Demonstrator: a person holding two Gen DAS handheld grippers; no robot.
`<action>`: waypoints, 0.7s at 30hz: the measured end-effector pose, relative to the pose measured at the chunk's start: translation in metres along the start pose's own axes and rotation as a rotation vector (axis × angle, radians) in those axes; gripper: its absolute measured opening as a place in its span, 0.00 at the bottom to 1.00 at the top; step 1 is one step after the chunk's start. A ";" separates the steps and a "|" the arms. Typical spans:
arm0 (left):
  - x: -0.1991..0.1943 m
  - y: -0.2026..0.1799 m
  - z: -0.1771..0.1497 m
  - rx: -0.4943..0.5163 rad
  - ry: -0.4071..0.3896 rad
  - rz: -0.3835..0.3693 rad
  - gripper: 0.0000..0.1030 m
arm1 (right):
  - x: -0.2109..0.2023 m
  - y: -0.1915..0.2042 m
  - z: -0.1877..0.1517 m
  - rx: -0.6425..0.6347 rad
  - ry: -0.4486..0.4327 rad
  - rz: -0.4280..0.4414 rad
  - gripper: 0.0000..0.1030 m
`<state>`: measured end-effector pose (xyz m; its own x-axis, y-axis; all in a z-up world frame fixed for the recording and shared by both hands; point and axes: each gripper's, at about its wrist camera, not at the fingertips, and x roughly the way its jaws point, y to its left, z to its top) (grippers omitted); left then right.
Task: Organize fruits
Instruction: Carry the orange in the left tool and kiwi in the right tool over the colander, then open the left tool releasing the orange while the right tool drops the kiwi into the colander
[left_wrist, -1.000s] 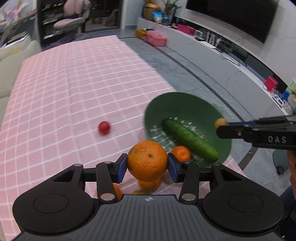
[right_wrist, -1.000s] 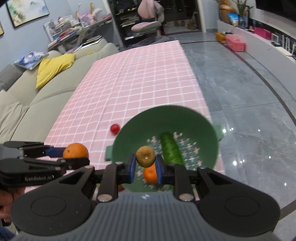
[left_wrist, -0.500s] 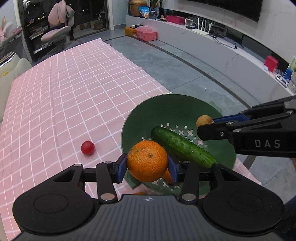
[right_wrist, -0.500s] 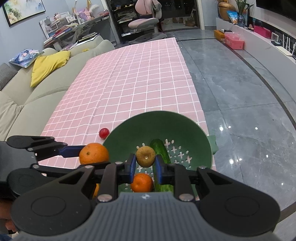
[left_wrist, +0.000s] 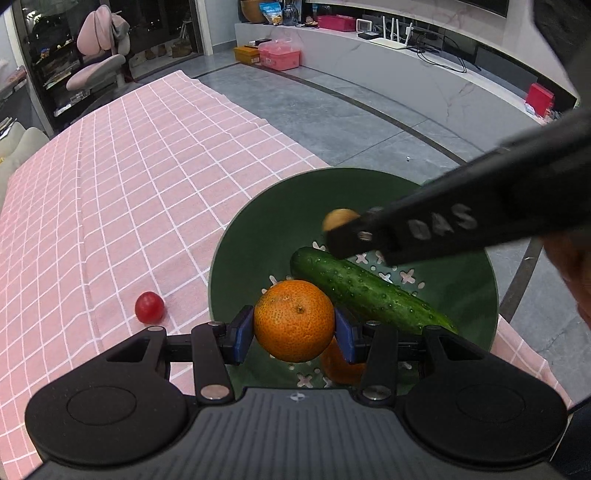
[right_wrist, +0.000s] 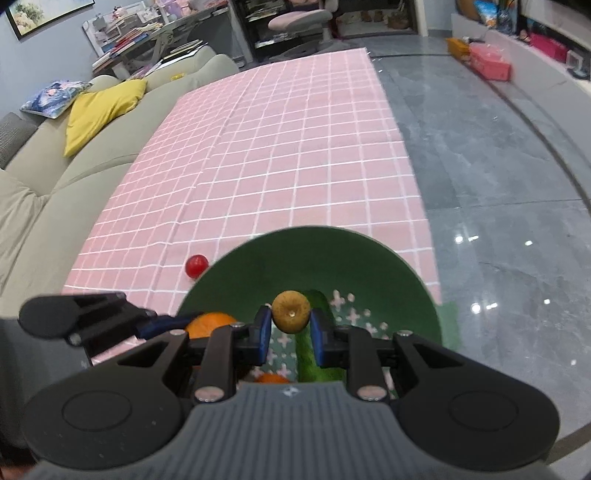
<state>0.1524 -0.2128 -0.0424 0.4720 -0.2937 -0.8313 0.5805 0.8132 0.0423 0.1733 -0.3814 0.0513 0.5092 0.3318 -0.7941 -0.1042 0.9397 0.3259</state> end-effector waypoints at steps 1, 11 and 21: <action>0.001 0.000 0.000 -0.002 0.001 -0.002 0.50 | 0.004 -0.001 0.003 -0.001 0.007 0.015 0.18; 0.014 0.007 0.005 -0.020 0.004 -0.002 0.50 | 0.043 0.004 0.016 -0.100 0.045 0.090 0.18; 0.019 0.003 0.007 -0.005 0.009 0.004 0.55 | 0.061 -0.003 0.020 -0.092 0.063 0.097 0.20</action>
<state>0.1677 -0.2200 -0.0541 0.4684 -0.2854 -0.8362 0.5753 0.8168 0.0435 0.2222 -0.3655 0.0123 0.4387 0.4236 -0.7925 -0.2302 0.9055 0.3566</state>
